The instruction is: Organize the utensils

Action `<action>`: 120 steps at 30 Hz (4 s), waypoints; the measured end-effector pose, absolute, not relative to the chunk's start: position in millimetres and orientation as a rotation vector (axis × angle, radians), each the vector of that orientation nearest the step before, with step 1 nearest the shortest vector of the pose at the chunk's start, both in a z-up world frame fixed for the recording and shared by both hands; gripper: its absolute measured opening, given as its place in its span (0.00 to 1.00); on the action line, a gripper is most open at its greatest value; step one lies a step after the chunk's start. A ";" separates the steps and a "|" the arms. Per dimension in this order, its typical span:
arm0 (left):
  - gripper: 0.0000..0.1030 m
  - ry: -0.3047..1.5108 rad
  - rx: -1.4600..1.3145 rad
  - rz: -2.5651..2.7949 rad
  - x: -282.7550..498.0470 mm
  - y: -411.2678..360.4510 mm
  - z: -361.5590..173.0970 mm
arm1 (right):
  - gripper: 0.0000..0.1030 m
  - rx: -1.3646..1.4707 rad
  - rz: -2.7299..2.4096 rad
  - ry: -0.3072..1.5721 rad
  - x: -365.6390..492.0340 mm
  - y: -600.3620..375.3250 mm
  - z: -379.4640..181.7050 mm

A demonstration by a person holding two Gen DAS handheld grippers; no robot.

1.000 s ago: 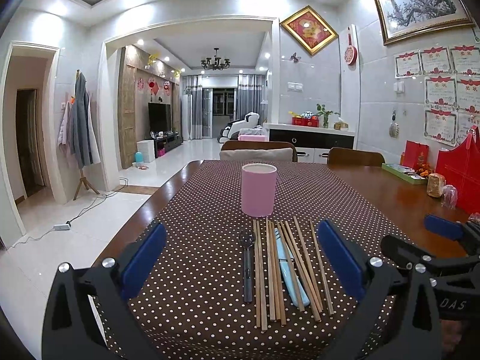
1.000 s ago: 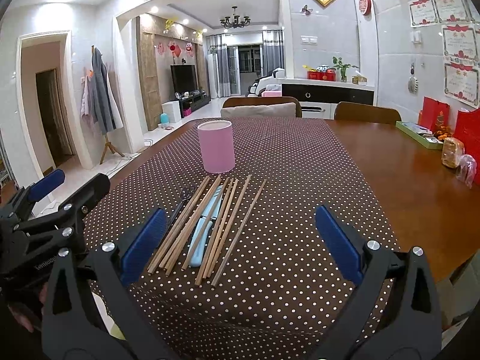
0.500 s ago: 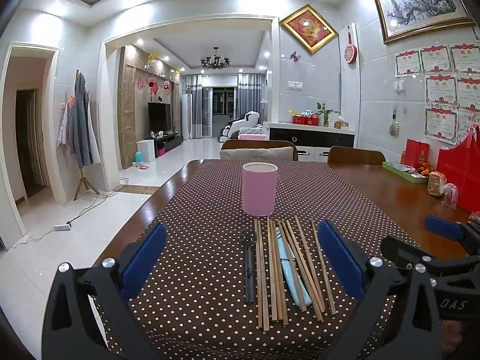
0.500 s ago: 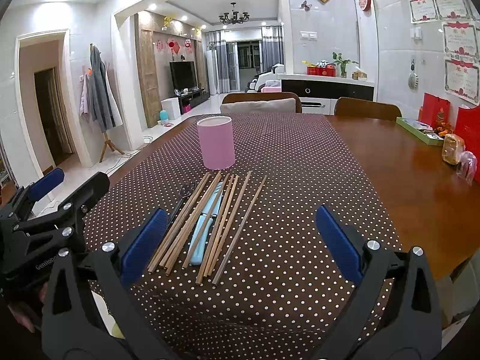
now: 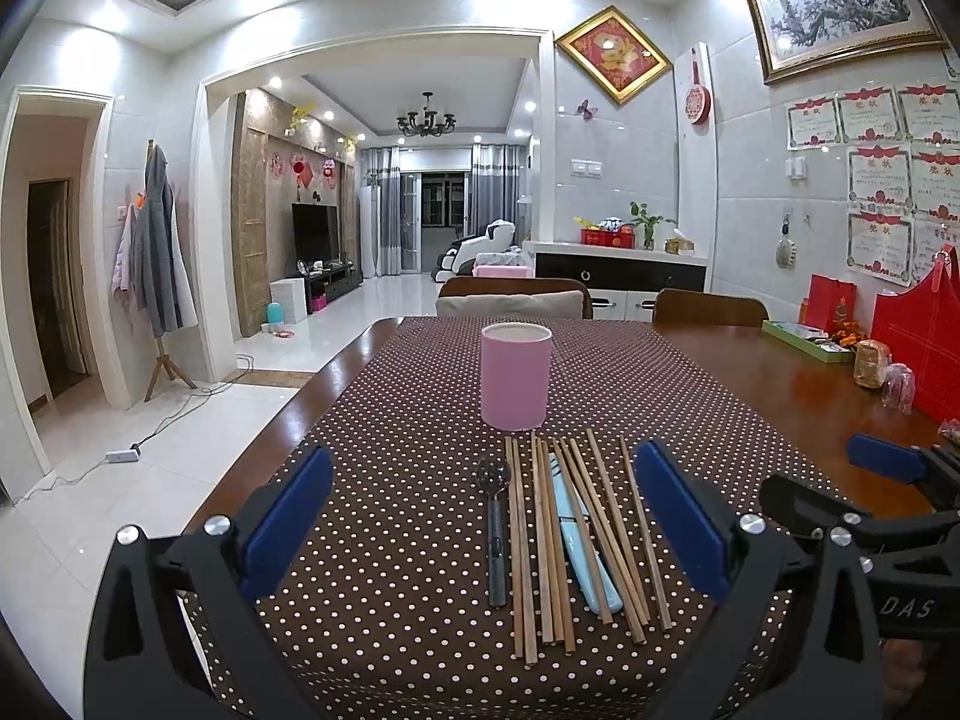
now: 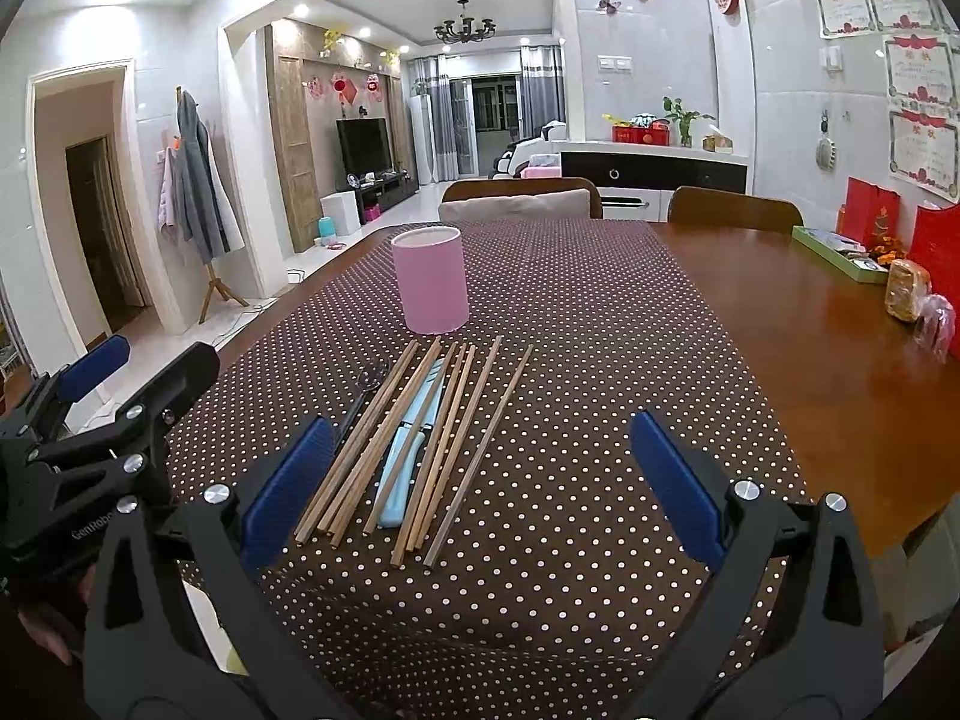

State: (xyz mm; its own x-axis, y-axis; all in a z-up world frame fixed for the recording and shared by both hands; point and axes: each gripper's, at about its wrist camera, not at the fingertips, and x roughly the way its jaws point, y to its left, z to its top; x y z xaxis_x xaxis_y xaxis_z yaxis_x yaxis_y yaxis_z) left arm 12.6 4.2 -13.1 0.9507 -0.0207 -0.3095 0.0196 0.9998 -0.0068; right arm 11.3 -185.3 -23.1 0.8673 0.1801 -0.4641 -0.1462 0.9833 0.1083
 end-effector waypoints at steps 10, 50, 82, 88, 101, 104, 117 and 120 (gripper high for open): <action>0.96 0.324 -0.005 -0.024 15.0 3.4 -14.3 | 0.94 0.083 0.170 0.507 14.7 -185.6 -24.2; 0.96 0.781 -0.055 -0.005 171.8 20.1 -101.7 | 0.94 0.117 0.000 0.805 150.4 -195.8 -97.8; 0.11 0.883 -0.060 0.036 229.7 32.8 -109.2 | 0.06 0.148 0.091 0.881 208.2 -198.1 -106.8; 0.11 0.828 -0.073 0.013 219.6 28.1 -91.6 | 0.06 0.154 0.095 0.816 192.8 -196.4 -82.8; 0.10 0.615 -0.127 -0.064 213.1 28.2 -32.0 | 0.05 0.161 0.142 0.631 178.0 -191.4 -5.5; 0.10 0.576 -0.130 -0.079 213.7 26.3 -19.3 | 0.05 0.168 0.146 0.595 182.9 -189.8 12.0; 0.10 0.360 -0.161 -0.115 260.3 5.7 40.2 | 0.05 0.224 0.188 0.484 241.4 -169.0 71.7; 0.10 0.346 -0.174 -0.126 274.8 -2.2 50.6 | 0.06 0.235 0.190 0.474 258.0 -166.7 81.2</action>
State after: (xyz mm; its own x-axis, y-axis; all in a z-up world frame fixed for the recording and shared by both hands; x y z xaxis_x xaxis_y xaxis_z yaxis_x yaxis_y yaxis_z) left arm 274.8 -2.2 50.6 0.9330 -0.1526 -0.3258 0.0933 0.9772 -0.1905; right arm 258.0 -166.7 81.2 0.8732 0.2345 -0.4273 -0.1262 0.9555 0.2665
